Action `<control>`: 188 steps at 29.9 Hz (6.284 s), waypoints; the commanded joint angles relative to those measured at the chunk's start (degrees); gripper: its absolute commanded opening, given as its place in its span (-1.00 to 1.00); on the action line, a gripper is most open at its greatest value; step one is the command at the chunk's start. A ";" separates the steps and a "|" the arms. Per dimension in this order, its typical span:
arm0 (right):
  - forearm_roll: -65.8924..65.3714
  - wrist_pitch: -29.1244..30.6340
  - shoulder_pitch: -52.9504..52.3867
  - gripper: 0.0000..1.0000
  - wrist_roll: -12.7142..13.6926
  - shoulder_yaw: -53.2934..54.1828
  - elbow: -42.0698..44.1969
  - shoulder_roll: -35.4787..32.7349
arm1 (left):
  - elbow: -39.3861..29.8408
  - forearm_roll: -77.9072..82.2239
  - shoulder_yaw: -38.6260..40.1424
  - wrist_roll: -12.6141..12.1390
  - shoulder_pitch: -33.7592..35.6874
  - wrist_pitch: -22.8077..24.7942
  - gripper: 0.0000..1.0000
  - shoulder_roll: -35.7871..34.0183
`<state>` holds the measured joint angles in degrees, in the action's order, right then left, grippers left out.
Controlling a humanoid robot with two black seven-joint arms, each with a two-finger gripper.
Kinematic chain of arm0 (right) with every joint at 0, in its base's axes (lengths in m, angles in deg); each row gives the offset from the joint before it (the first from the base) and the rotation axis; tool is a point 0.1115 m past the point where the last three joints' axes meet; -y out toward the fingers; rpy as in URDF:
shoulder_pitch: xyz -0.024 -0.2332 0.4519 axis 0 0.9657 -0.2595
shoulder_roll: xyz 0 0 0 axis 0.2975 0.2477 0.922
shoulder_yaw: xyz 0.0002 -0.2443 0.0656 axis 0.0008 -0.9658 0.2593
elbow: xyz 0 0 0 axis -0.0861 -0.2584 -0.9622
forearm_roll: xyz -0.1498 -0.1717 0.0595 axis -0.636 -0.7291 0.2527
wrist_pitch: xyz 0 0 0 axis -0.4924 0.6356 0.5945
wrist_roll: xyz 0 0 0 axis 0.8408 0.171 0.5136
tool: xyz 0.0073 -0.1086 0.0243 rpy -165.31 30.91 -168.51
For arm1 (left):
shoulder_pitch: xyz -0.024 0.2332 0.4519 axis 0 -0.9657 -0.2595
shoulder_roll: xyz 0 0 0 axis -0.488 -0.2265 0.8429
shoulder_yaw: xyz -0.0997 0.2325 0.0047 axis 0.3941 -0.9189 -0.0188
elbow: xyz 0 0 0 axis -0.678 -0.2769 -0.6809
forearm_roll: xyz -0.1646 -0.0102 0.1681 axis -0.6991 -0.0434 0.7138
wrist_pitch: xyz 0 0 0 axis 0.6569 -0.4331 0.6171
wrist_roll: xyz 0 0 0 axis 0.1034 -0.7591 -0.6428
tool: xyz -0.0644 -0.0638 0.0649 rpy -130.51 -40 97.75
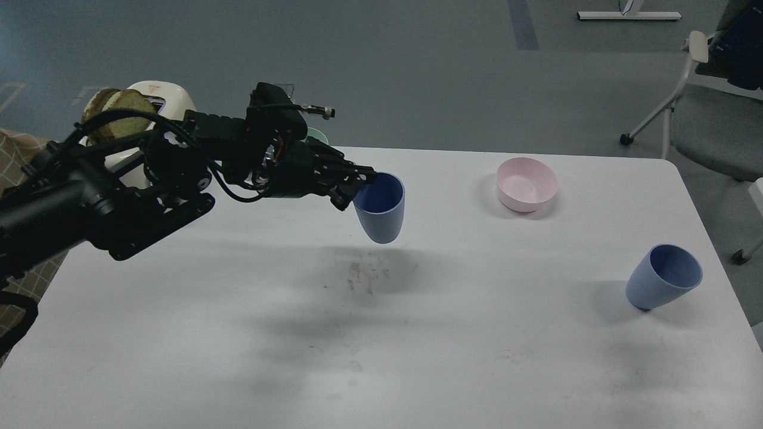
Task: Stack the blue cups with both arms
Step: 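Lift the blue cup with the left gripper and carry it toward table center, then lower the blue cup onto the table center and open the left gripper, then raise the left gripper away from the placed cup, then reach the right gripper to the other blue cup and grasp it, then lift the blue cup with the right gripper and carry it above the placed cup, then tilt and lower the held cup into the placed blue cup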
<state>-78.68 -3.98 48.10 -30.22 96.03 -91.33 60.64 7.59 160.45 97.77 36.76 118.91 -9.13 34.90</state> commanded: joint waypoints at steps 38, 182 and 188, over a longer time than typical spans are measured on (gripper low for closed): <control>-1.75 0.00 2.70 1.00 0.71 -1.25 -2.71 -0.57 | 3.30 2.28 0.55 -1.72 -2.04 -0.44 0.44 3.04; -74.26 0.00 -27.00 -1.00 -5.01 -75.79 -25.65 10.94 | 14.64 -89.75 31.67 -1.90 -10.22 -13.89 0.95 6.64; -75.76 0.00 -25.42 -1.00 -5.01 -75.79 -25.39 10.86 | 14.64 -89.75 31.67 -1.90 -10.22 -13.89 0.95 6.55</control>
<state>-154.08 -3.97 22.11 -35.19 20.24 -116.74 71.57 22.23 70.72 129.44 34.87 108.69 -23.02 41.47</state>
